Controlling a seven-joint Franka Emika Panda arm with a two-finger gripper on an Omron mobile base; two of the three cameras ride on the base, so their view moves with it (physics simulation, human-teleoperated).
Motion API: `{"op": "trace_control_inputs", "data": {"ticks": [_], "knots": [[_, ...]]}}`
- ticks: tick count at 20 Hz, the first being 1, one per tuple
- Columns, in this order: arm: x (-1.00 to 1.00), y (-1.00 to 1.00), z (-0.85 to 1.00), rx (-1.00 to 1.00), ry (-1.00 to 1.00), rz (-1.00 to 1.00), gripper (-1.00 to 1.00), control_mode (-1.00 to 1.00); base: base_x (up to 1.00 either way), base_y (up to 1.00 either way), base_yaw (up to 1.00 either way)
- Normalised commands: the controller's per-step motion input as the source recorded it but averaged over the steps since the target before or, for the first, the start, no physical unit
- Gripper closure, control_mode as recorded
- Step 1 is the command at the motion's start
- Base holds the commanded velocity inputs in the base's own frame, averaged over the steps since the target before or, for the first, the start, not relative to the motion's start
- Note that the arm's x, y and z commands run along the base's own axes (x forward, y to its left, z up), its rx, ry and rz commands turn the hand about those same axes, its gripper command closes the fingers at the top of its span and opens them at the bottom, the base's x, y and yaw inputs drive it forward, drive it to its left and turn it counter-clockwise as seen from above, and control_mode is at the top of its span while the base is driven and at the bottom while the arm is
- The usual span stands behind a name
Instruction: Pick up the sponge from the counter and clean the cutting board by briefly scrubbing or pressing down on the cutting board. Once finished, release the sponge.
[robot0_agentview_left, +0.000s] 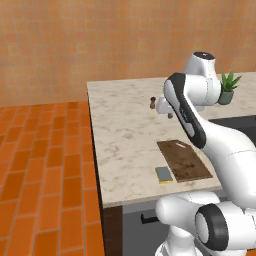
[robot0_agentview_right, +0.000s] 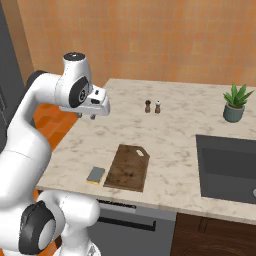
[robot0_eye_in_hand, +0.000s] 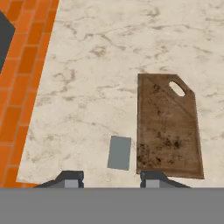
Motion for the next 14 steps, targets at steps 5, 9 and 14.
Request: {"op": "trace_control_inputs", "data": {"ticks": [5, 9, 14], "knots": [[0.06, 0.35, -0.47, -0.01, 0.12, 0.01, -1.00, -1.00, 0.00, 0.00, 0.00], [0.03, 0.28, -0.54, -0.02, 0.15, 0.00, -1.00, -1.00, 0.00, 0.00, 0.00], [0.00, 0.00, -0.50, -0.09, 0.03, 0.00, -1.00, -1.00, 0.00, 0.00, 0.00]]}}
